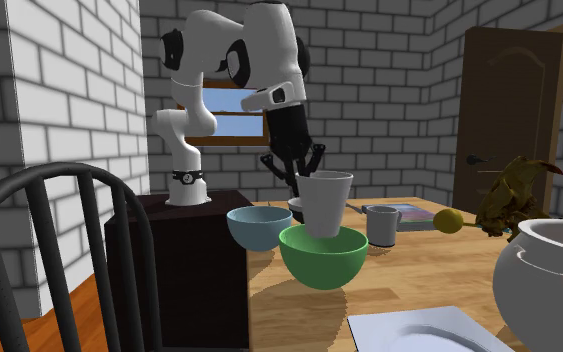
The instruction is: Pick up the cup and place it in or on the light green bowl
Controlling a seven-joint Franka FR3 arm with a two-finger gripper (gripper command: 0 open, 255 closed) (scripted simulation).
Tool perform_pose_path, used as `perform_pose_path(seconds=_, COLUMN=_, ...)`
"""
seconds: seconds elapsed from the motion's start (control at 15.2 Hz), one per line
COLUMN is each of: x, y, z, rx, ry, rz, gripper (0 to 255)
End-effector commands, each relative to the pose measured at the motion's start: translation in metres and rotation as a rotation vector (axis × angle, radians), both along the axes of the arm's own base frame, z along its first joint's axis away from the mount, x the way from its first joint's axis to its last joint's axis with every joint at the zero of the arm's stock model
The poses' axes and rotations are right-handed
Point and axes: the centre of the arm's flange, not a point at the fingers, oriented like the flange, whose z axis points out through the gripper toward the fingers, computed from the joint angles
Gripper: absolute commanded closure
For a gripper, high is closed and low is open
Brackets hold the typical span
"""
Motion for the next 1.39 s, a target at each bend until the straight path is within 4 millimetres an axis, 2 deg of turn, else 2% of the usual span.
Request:
perform_pose_path(seconds=0.0, x=0.000, y=0.000, z=-0.005, rx=0.000, ry=-0.001, rz=0.000, gripper=255)
perform_pose_path(seconds=0.46, x=0.000, y=0.000, z=-0.005, rx=0.000, ry=-0.001, rz=0.000, gripper=255)
perform_pose_path(seconds=0.53, x=0.000, y=0.000, z=-0.005, rx=0.000, ry=-0.001, rz=0.000, gripper=0)
perform_pose_path(seconds=0.86, x=0.000, y=0.000, z=-0.005, rx=0.000, ry=-0.001, rz=0.000, gripper=0)
perform_pose_path(seconds=1.12, x=0.002, y=-0.011, z=0.043, rx=0.000, ry=-0.001, rz=0.000, gripper=0)
perform_pose_path(seconds=1.32, x=0.002, y=-0.011, z=0.043, rx=0.000, ry=-0.001, rz=0.000, gripper=0)
